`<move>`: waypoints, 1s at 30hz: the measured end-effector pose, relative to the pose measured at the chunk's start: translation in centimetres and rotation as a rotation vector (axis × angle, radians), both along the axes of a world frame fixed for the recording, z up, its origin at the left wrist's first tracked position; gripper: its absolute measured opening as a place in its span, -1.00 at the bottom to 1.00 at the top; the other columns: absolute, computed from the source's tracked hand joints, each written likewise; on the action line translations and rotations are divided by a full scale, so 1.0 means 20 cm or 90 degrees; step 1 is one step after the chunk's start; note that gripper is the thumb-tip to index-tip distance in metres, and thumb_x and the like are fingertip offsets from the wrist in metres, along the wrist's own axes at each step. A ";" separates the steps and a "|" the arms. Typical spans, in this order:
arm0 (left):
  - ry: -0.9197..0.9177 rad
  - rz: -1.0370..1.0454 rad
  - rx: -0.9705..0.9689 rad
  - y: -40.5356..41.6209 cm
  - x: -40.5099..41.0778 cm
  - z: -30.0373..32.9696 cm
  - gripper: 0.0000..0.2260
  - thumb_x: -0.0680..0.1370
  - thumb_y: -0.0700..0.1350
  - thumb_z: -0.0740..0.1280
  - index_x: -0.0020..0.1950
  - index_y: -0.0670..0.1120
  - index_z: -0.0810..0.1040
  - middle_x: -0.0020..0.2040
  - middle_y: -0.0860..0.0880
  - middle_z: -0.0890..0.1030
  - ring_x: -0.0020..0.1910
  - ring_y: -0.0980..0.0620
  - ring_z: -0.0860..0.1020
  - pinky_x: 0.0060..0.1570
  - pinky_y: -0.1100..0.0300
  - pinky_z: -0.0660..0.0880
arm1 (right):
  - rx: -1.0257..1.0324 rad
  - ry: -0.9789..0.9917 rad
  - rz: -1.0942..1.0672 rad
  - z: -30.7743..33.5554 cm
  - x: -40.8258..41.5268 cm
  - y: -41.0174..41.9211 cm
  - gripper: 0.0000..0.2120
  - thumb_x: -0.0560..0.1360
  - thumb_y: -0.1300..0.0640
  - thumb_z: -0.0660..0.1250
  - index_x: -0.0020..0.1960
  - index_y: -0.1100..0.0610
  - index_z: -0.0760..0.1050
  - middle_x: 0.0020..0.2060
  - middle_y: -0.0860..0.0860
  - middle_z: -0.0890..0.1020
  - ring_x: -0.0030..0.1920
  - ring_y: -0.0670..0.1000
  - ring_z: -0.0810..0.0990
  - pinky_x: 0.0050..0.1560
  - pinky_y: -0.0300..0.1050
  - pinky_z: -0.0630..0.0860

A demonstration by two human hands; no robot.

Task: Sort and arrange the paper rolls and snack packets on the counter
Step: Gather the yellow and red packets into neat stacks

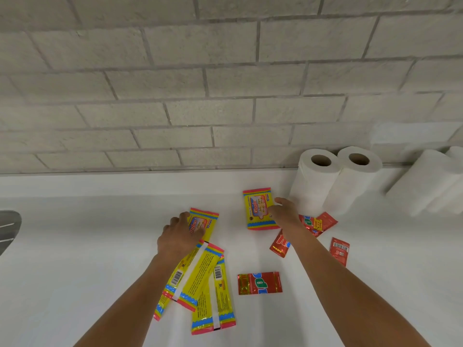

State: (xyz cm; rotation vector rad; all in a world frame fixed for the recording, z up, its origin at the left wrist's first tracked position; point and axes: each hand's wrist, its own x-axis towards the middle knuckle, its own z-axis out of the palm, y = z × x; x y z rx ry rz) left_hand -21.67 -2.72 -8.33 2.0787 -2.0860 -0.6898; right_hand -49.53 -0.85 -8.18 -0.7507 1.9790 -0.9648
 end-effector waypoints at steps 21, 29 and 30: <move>-0.032 0.028 0.014 -0.05 -0.05 -0.05 -0.19 0.34 0.28 0.48 0.43 -0.06 0.25 0.20 -0.10 0.39 0.18 -0.19 0.51 0.00 0.00 0.45 | -0.001 -0.027 0.036 -0.01 0.06 -0.05 -0.51 0.57 0.33 0.16 0.48 0.12 0.34 0.33 0.07 0.50 0.06 0.00 0.52 -0.22 -0.27 0.44; 0.104 0.083 -0.013 -0.08 -0.02 -0.06 -0.54 0.46 0.09 0.47 0.27 -0.06 0.47 0.10 -0.05 0.46 0.08 -0.14 0.57 0.02 0.05 0.43 | 0.002 0.023 0.070 -0.01 0.04 -0.04 -0.55 0.60 0.32 0.16 0.47 0.13 0.35 0.41 0.07 0.43 0.17 0.04 0.56 0.08 -0.10 0.58; 0.117 0.083 -0.024 -0.08 -0.01 -0.05 -0.61 0.50 0.05 0.43 0.27 -0.04 0.49 0.11 -0.05 0.50 0.10 -0.13 0.56 0.01 0.06 0.42 | -0.002 0.048 0.089 -0.01 0.04 -0.03 -0.57 0.60 0.31 0.15 0.46 0.14 0.36 0.44 0.08 0.41 0.27 0.07 0.52 0.18 -0.05 0.55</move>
